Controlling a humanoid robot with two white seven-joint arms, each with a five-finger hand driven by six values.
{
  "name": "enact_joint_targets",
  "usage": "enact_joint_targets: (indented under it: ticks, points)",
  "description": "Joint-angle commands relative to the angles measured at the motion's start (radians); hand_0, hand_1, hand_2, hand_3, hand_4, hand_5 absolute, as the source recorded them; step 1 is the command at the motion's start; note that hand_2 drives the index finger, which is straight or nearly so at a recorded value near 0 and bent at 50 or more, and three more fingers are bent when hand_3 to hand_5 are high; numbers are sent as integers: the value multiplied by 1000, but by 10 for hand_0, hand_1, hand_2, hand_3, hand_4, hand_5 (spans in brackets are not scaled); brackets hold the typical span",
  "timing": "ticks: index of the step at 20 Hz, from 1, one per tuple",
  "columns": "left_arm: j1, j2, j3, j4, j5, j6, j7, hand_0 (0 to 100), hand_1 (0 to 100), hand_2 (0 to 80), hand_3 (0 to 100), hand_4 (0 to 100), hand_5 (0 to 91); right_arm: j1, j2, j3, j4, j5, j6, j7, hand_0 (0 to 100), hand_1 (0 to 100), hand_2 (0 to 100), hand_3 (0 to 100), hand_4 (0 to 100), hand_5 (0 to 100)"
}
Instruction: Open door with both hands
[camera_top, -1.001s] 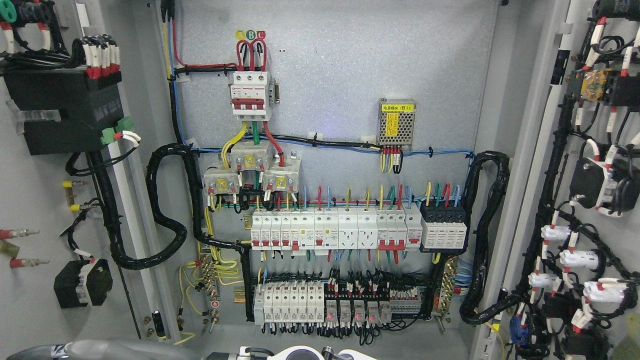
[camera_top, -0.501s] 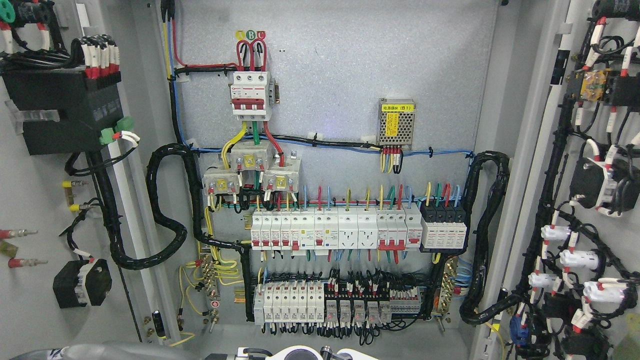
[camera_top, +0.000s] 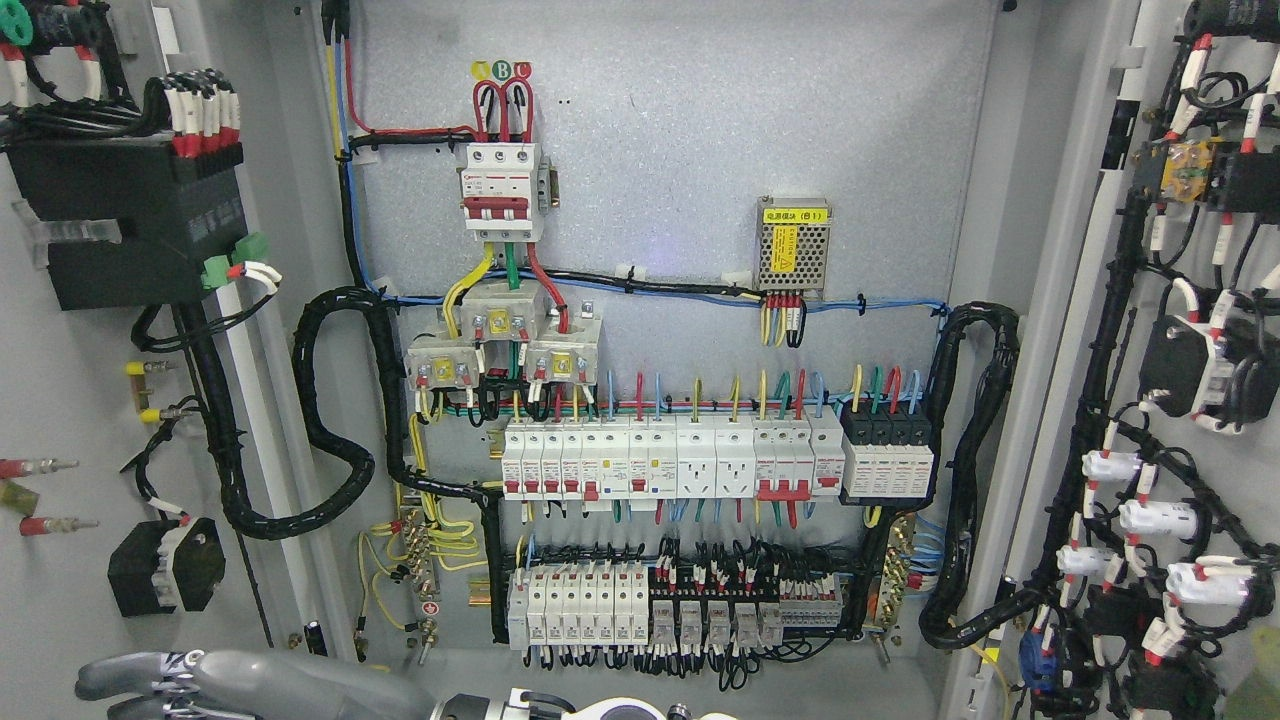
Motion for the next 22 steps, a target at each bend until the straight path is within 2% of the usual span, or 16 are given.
enact_joint_targets:
  ticks: [1,4,7,8,9,12,13,14,16,18,20,21,22]
  points:
    - [55,41,0,-215,-1,-11,-1,289,0,28,28,33,0,161,0,-220,-121,40,-45,10,219,0,0,0,0,0]
    - [137,105,2,-513,-7,-11,-2,289,0,28,28,33,0,263,0,-276,-198,84,-56,2,219,0,0,0,0,0]
    - [214,162,0,-778,-16,-12,-9,289,0,28,28,34,0,392,0,-334,-250,248,-86,-1,219,0,0,0,0,0]
    - [237,181,2,-860,-23,-15,-34,289,0,28,28,34,0,429,-5,-343,-255,294,-103,-1,219,0,0,0,0,0]
    - [257,200,2,-930,-30,-24,-82,289,0,28,28,34,0,467,-21,-349,-265,338,-129,-3,219,0,0,0,0,0]
    - [335,247,3,-1130,-30,-76,-316,289,0,28,28,34,0,558,-72,-406,-270,388,-206,-16,219,0,0,0,0,0]
    - [363,257,3,-1188,-30,-92,-379,289,0,28,28,34,0,581,-84,-431,-270,408,-214,-18,219,0,0,0,0,0]
    - [383,268,8,-1240,-30,-104,-419,289,0,28,28,34,0,618,-97,-464,-270,431,-215,-15,219,0,0,0,0,0]
    - [417,290,21,-1340,-30,-153,-479,289,0,28,27,34,0,688,-104,-529,-272,449,-234,-13,219,0,0,0,0,0]
    - [419,311,34,-1397,-30,-233,-530,289,0,27,27,34,0,756,-150,-578,-275,452,-273,-18,219,0,0,0,0,0]
    - [423,337,46,-1460,-30,-286,-561,289,0,28,27,34,0,823,-210,-604,-276,487,-350,-21,219,0,0,0,0,0]
    - [428,346,55,-1484,-30,-294,-567,289,0,28,27,34,0,875,-231,-622,-275,521,-400,-21,219,0,0,0,0,0]
    - [429,359,67,-1509,-30,-297,-578,289,0,27,27,34,0,918,-238,-642,-275,549,-437,-21,219,0,0,0,0,0]
